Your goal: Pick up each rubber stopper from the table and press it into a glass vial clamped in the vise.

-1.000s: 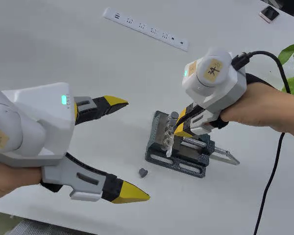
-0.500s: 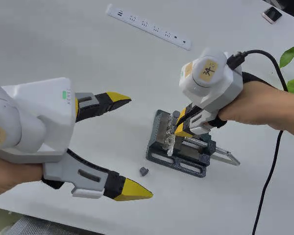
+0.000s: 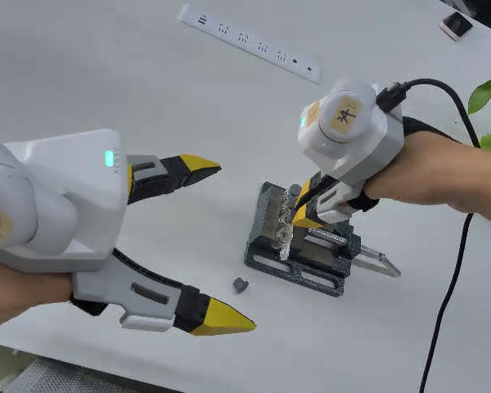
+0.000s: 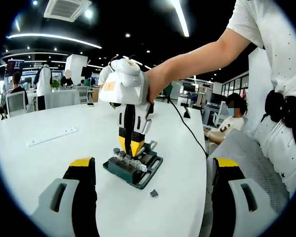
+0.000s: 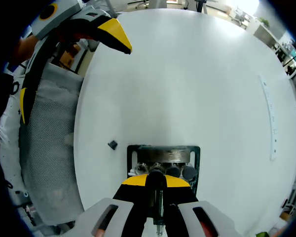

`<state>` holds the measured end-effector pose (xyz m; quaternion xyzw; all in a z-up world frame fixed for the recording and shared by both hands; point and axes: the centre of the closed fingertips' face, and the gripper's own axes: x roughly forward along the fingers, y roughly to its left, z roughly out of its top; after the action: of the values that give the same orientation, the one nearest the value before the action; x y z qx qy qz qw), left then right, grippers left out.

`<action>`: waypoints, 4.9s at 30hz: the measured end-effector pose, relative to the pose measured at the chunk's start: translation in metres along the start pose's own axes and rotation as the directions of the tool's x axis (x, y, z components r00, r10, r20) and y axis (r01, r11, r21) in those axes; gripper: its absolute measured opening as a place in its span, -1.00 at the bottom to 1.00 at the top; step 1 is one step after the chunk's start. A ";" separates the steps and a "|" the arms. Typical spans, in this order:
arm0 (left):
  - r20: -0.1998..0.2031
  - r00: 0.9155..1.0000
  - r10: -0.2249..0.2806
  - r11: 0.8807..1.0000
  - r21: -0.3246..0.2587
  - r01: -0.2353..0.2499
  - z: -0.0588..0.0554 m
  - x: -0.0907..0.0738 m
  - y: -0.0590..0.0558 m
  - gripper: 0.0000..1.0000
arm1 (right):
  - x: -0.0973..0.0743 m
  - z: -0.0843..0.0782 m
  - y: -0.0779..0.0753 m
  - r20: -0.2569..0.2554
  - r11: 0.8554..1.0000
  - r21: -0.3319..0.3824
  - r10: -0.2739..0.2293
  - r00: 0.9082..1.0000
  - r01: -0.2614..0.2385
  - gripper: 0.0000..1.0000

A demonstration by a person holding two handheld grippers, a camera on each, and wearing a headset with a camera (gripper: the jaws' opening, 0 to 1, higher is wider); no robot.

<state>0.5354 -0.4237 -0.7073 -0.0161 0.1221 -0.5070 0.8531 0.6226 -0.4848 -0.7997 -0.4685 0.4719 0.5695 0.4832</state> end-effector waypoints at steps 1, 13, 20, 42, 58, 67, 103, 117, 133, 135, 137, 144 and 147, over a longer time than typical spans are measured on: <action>0.000 1.000 0.000 1.000 0.000 0.000 0.000 0.000 0.000 0.96 | 0.000 0.000 0.000 0.000 1.000 0.001 0.001 1.000 -0.001 -0.90; 0.008 1.000 -0.002 1.000 -0.003 0.002 0.002 -0.001 0.000 0.93 | 0.000 0.003 0.002 -0.004 1.000 0.011 0.009 1.000 -0.009 -0.90; 0.012 1.000 0.002 1.000 -0.007 -0.002 0.002 -0.001 0.001 0.93 | 0.001 0.003 0.001 0.004 0.999 0.031 0.011 1.000 -0.011 -0.90; 0.018 1.000 0.002 1.000 -0.011 -0.002 0.004 0.001 0.001 0.89 | 0.002 0.003 0.000 -0.079 0.999 0.025 -0.039 0.996 0.041 -0.90; 0.022 1.000 -0.009 1.000 -0.006 0.010 0.011 0.005 -0.001 0.86 | 0.002 0.003 -0.002 -0.077 0.999 0.043 -0.022 0.997 0.025 -0.87; 0.023 1.000 -0.004 1.000 -0.009 0.004 0.011 0.004 0.000 0.85 | 0.001 0.003 0.000 -0.018 0.997 0.070 -0.029 0.999 0.030 -0.83; 0.016 1.000 -0.008 1.000 -0.018 0.008 0.010 0.004 -0.001 0.82 | -0.010 0.003 -0.005 0.151 0.980 0.200 -0.041 0.988 0.010 -1.00; 0.015 1.000 -0.008 1.000 -0.024 0.008 0.008 0.004 0.000 0.79 | -0.008 0.003 -0.003 0.154 0.980 0.198 -0.030 0.988 -0.001 -1.00; 0.016 1.000 -0.010 0.999 -0.032 0.011 0.008 0.004 0.000 0.78 | -0.005 0.002 -0.004 0.164 0.978 0.208 -0.013 0.986 -0.022 -1.00; 0.017 1.000 -0.011 0.999 -0.031 0.011 0.009 0.004 0.000 0.77 | -0.005 0.004 -0.001 0.173 0.977 0.208 -0.001 0.985 -0.036 -1.00; 0.020 1.000 -0.012 0.999 -0.031 0.012 0.009 0.005 0.000 0.78 | -0.005 0.004 -0.001 0.171 0.977 0.212 0.000 0.985 -0.036 -1.00; 0.022 1.000 -0.012 0.999 -0.031 0.013 0.010 0.005 0.000 0.77 | -0.004 0.005 0.000 0.155 0.982 0.187 -0.003 0.988 -0.027 -1.00; 0.022 1.000 -0.014 0.999 -0.030 0.014 0.010 0.005 0.000 0.77 | -0.004 0.006 0.001 0.142 0.984 0.177 -0.012 0.990 -0.013 -1.00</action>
<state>0.5396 -0.4288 -0.6985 -0.0351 0.1203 -0.5108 0.8505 0.6211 -0.4796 -0.7948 -0.3814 0.4851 0.5574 0.5554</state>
